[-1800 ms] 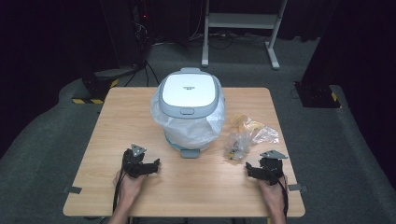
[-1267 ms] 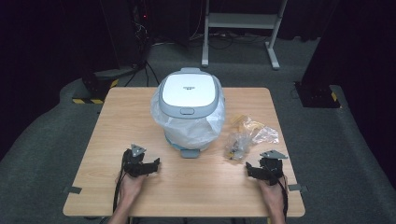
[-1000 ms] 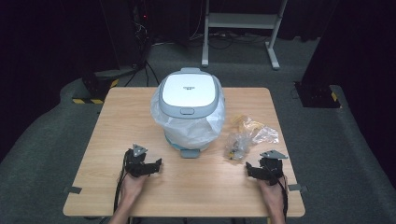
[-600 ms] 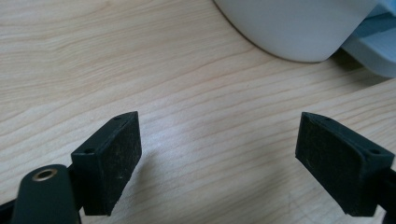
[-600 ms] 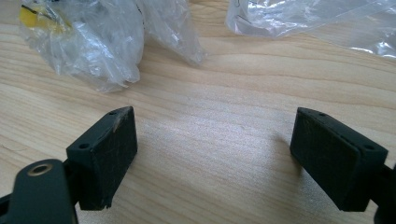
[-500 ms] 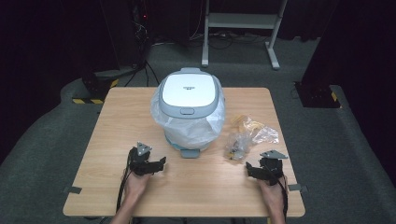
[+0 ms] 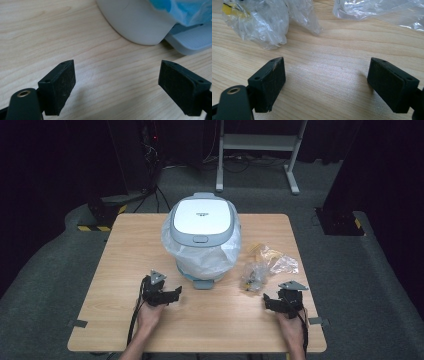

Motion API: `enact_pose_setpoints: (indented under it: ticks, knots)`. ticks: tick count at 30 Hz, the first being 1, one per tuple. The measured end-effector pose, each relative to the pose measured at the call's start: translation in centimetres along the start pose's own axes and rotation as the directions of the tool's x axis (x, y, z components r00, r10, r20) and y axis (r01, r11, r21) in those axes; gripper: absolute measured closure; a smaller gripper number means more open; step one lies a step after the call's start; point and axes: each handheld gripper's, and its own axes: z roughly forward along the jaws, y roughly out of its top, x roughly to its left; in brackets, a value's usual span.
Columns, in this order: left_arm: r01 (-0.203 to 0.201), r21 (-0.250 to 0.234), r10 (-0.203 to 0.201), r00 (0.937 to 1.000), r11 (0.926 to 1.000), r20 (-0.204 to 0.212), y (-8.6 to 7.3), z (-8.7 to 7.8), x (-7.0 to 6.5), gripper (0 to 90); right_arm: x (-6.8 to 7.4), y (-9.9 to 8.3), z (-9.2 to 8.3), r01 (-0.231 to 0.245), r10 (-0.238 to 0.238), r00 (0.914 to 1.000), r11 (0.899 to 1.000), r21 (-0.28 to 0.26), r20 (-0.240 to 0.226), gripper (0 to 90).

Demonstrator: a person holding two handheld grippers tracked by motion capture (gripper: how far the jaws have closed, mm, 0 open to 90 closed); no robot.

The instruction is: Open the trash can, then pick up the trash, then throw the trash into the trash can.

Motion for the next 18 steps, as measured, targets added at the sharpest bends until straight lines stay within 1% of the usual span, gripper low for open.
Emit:
enact_pose_setpoints:
  ticks: [2, 4, 7, 9, 14, 16, 18]
  knots:
    - [-0.005, 0.000, 0.005, 1.0000, 1.0000, 0.007, 0.4, 0.1, -0.2, 14.7, 0.0, 0.0, 0.0, 0.000, 0.000, 1.0000, 1.000, 0.000, 0.000, 14.9]
    - [-0.008, -0.003, 0.008, 0.9999, 1.0000, 0.009, 0.6, 0.1, -0.3, 14.7, 0.0, 0.0, 0.0, 0.000, 0.000, 1.0000, 1.000, 0.000, 0.000, 14.9]
    - [-0.007, -0.007, 0.007, 0.9999, 1.0000, 0.014, 0.9, 0.3, -0.6, 14.7, 0.0, 0.0, 0.0, -0.004, 0.004, 1.0000, 1.000, 0.001, 0.000, 14.9]
    - [0.001, -0.008, 0.000, 0.9997, 1.0000, 0.024, 1.0, 0.4, -0.8, 14.7, 0.0, 0.0, 0.0, -0.004, 0.004, 1.0000, 1.000, 0.001, -0.001, 15.0]
    - [-0.011, 0.003, 0.011, 0.9994, 0.9999, 0.033, 1.3, 0.7, -1.1, 14.7, 0.0, 0.0, 0.0, 0.000, 0.000, 1.0000, 1.000, 0.000, 0.000, 15.0]
    - [-0.001, -0.003, 0.001, 0.9990, 1.0000, 0.044, 1.5, 0.8, -1.2, 14.7, 0.0, 0.0, 0.0, 0.000, 0.000, 1.0000, 1.000, 0.000, -0.001, 15.0]
    - [0.002, -0.006, -0.002, 0.9989, 1.0000, 0.047, 1.5, 0.8, -1.2, 14.7, 0.0, 0.0, 0.0, -0.003, 0.003, 1.0000, 1.000, 0.001, -0.001, 15.0]
